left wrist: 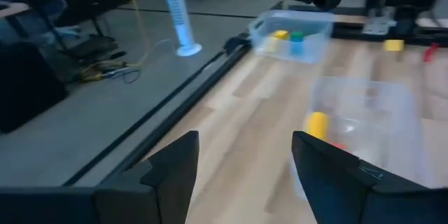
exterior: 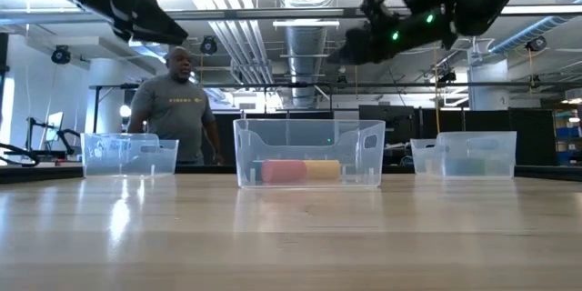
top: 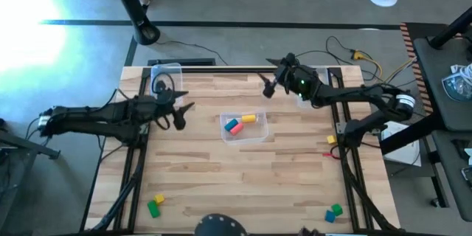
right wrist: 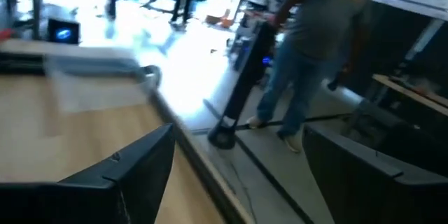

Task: Sort blocks by size
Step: Put the green cylindrical block into the center transparent bin

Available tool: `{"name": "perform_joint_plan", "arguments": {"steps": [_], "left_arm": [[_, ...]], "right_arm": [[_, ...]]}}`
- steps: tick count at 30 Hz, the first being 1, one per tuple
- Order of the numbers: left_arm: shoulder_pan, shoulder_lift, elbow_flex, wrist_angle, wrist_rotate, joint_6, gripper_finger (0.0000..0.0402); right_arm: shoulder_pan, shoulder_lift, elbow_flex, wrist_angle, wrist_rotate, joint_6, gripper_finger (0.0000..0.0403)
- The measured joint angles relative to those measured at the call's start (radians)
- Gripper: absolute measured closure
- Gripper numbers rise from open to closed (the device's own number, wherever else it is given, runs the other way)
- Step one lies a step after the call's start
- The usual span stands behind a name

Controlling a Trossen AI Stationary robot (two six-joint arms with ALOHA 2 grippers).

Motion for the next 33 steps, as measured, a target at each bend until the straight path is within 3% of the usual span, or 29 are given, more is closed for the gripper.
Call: {"name": "perform_joint_plan", "arguments": {"steps": [6,14,26,33], "left_arm": [[0.179,-0.005,-0.002,0.008,0.12,0.076,0.0185],[0.338,0.021,-0.002,0.037,0.197,0.155,0.0185],[0.387,0.057,0.033,0.037,0.221,0.206,0.0179],[0.36,0.054,0.184,-0.16,0.552,0.112,0.0138]], "right_arm": [[-0.086,0.086,0.04,0.132,0.004,-0.034,0.0108],[-0.121,0.109,0.105,0.126,0.01,-0.047,0.0093],[-0.156,0.062,0.11,0.169,0.012,-0.05,0.0102],[-0.067,0.059,0.11,0.176,0.059,-0.147,0.0099]]}}
